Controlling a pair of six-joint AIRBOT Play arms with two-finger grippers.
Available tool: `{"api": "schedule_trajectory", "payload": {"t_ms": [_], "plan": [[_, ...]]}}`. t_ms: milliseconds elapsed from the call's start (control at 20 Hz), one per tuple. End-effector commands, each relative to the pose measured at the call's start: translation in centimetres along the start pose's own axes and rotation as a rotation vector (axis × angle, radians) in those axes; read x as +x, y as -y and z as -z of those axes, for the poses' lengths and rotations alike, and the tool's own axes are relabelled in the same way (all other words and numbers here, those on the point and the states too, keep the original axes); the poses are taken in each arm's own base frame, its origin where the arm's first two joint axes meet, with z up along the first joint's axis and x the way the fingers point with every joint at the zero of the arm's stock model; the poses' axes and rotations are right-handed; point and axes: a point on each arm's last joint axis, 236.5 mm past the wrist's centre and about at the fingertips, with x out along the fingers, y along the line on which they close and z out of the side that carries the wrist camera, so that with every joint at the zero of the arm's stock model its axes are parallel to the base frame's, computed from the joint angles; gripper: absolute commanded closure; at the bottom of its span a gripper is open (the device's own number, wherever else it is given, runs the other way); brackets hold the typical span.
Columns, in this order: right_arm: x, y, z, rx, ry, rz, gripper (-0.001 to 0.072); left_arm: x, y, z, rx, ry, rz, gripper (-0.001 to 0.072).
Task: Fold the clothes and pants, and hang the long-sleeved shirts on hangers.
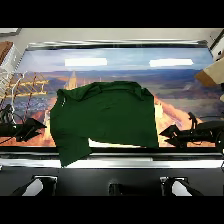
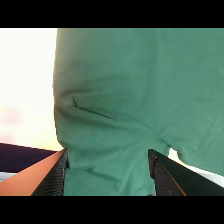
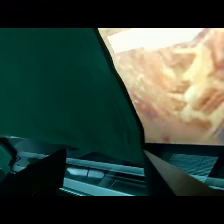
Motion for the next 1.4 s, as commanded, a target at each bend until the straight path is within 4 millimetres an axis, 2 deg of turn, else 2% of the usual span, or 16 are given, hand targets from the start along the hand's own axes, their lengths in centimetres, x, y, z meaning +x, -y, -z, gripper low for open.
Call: {"api": "schedule_trajectory", "payload": {"t_ms": [0, 300, 500, 600, 650, 750, 850, 900, 1100, 1200, 1350], "plan": [[1.8, 1.3, 2.0, 0.040, -0.039, -0.007, 0.0159, 0.2, -0.2, 0.5, -0.009, -0.004, 0.001, 0.0133], [2.4, 1.8, 1.6, 0.035, -0.008, 0.011, 0.0159, 0.2, -0.3, 0.3, -0.008, 0.004, -0.002, 0.0133], [4.4, 0.8, 1.8, -0.036, -0.020, 0.062, 0.0157, 0.2, -0.3, 0.0, -0.008, 0.018, -0.004, 0.0132], [5.4, 0.9, 2.0, -0.013, -0.037, 0.084, 0.0159, 0.2, -0.3, -0.1, -0.008, 0.021, -0.005, 0.0132], [5.8, 1.0, 2.0, -0.002, -0.044, 0.091, 0.0194, 0.2, -0.4, -0.1, -0.007, 0.021, -0.009, 0.0132], [6.2, 1.3, 2.2, 0.009, -0.060, 0.094, 0.0321, 0.4, -0.7, -0.3, -0.013, 0.033, -0.013, 0.0131], [6.2, 1.3, 2.1, 0.006, -0.057, 0.095, 0.0599, 1.1, -1.4, -0.5, -0.028, 0.044, -0.024, 0.0131], [6.2, 1.2, 2.1, 0.008, -0.056, 0.091, 0.0679, 1.7, -1.9, -0.6, -0.042, 0.050, -0.028, 0.0131], [5.6, 0.2, 2.3, -0.007, -0.049, 0.068, 0.0679, 4.8, -3.7, -0.1, -0.094, 0.015, -0.026, 0.0131], [5.1, -0.4, 2.7, -0.026, -0.049, 0.059, 0.0679, 6.3, -3.9, 0.0, -0.089, -0.010, -0.004, 0.0131], [4.2, -1.3, 3.0, -0.057, -0.034, 0.048, 0.0679, 7.6, -3.4, -1.0, -0.100, 0.005, 0.050, 0.0133]]}}
